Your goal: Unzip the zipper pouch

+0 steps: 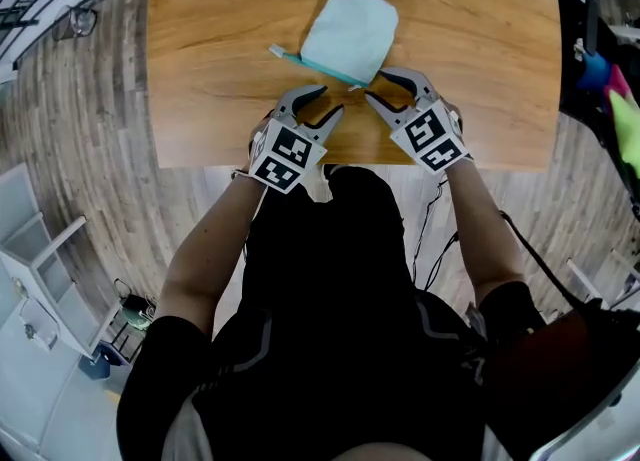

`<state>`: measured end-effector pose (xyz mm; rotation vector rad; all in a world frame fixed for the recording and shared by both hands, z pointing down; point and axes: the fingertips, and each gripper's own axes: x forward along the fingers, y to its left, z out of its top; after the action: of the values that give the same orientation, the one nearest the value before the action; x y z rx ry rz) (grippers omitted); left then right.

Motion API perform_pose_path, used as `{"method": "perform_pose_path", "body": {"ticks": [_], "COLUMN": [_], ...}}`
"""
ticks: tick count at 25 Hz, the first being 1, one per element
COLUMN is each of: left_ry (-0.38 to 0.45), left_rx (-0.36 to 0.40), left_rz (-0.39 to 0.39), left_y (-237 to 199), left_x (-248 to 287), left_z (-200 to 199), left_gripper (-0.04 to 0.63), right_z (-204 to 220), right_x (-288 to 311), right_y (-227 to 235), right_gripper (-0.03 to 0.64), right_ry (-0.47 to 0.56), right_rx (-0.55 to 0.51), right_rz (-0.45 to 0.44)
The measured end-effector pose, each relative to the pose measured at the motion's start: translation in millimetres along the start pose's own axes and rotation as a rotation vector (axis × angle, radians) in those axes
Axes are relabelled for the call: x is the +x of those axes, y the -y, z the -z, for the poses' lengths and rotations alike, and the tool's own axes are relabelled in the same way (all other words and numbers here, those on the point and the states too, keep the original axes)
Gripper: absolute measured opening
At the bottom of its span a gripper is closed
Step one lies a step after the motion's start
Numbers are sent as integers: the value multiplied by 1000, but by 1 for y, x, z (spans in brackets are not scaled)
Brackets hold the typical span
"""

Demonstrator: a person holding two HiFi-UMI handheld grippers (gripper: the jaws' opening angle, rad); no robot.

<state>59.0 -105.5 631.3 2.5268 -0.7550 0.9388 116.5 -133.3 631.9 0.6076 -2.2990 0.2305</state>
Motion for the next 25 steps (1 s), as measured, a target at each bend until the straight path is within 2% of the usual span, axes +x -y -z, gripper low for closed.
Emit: {"method": "perform_pose_path", "body": {"ticks": [3, 7, 18, 25], "left_ry": [-4, 5, 5, 11], "left_rx": [-5, -15, -17, -11], "left_rz": [6, -1, -10, -2], "left_y": [2, 1, -2, -3], "left_x": [0, -1, -2, -8], "left_z": [3, 3, 3, -1], "left_gripper": [175, 175, 175, 156], "right_z": [2, 5, 12, 10], "right_x": [6, 14, 24, 23], "right_y": [-3, -5, -8, -10], "right_gripper": [167, 151, 77, 66], "right_ry": [-22, -23, -30, -34], "right_rx": [-100, -159, -191, -159], "right_rz": [-3, -21, -91, -135]}}
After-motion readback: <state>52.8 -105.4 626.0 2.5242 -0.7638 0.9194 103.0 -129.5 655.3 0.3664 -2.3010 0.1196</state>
